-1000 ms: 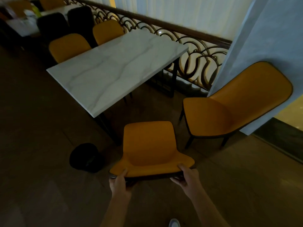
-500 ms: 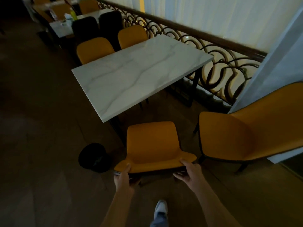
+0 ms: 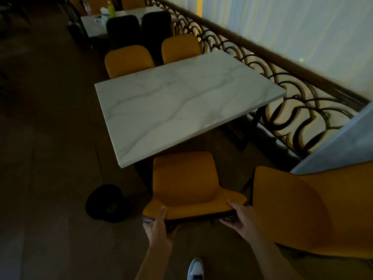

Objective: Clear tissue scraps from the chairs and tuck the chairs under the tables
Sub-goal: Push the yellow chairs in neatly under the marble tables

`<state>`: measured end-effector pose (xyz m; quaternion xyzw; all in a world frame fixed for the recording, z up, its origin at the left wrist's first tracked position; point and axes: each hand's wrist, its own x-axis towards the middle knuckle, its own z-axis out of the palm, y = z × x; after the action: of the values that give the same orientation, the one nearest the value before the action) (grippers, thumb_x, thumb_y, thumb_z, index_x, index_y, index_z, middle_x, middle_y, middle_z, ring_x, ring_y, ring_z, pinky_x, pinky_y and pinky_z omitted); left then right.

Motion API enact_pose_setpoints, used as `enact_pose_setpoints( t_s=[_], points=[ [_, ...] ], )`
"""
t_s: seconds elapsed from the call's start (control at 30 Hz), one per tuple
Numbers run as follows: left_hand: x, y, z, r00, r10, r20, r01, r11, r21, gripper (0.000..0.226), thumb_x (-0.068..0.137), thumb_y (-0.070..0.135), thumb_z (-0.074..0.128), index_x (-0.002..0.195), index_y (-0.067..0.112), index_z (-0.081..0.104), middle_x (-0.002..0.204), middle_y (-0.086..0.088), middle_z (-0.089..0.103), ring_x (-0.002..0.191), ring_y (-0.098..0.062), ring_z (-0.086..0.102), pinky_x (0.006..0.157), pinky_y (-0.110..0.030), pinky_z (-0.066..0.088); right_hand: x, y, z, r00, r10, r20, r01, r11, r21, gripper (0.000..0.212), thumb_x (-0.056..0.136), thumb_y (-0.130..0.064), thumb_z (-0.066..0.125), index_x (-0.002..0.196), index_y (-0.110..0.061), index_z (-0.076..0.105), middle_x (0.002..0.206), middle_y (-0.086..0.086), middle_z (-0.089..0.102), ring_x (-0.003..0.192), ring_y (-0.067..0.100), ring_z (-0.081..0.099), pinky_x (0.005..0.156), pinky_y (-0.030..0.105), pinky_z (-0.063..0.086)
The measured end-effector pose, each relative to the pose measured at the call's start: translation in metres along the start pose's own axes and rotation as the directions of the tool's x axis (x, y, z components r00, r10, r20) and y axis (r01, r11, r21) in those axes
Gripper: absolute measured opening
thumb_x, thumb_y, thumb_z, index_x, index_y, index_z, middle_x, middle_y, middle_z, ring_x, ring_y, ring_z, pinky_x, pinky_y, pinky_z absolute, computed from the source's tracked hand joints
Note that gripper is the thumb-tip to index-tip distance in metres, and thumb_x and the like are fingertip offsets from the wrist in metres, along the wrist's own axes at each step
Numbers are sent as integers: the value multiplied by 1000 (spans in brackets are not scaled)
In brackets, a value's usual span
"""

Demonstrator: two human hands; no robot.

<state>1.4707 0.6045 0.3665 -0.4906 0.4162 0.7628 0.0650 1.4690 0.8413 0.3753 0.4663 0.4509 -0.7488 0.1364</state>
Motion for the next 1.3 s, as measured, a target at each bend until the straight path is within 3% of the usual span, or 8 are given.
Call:
enact_pose_setpoints(
  t_s=[0.47,0.6,0.7,0.83,0.97,1.3],
  points=[
    [49,23,110,986,6,-168,-22,995,-95,82,80,13,80,145,31,34,136,-13,52,120,-43,54,95,-63,49,81,-122,48,989,56,136,-39,992,-122,17,94,-9,63,110,-9,58,118,22,57,108,42,58,98,65,46],
    [58,30,137,983,20,-184,-45,990,-132,83,82,14,78,148,31,30,128,-12,51,114,-39,55,94,-63,49,104,-154,64,983,62,174,-32,985,-170,20,92,-11,64,111,-6,58,118,23,58,109,43,58,96,64,48],
    [66,38,158,976,19,-218,-52,988,-147,82,78,19,82,145,30,35,130,-11,54,114,-40,57,86,-61,54,120,-178,77,976,84,201,-42,978,-204,23,92,-13,65,112,-6,58,118,23,58,107,41,59,95,62,50],
    [71,46,184,967,47,-251,-87,985,-151,78,78,23,84,143,26,41,131,-14,56,106,-38,60,64,-48,57,141,-205,92,967,106,231,-53,973,-225,22,90,-12,67,109,-6,57,117,23,58,106,42,59,93,61,51],
    [82,55,203,963,81,-259,-123,981,-151,71,82,20,80,142,20,42,124,-15,56,97,-35,60,58,-44,53,159,-222,107,961,125,249,-64,969,-240,28,89,-10,68,113,-7,55,118,22,56,103,41,59,89,59,53],
    [108,73,226,962,70,-265,-122,975,-187,74,78,22,83,140,24,43,130,-16,53,116,-39,56,73,-57,59,189,-249,139,961,124,247,-48,956,-290,22,90,-9,68,105,-7,53,117,24,52,103,40,57,89,59,53]
  ],
)
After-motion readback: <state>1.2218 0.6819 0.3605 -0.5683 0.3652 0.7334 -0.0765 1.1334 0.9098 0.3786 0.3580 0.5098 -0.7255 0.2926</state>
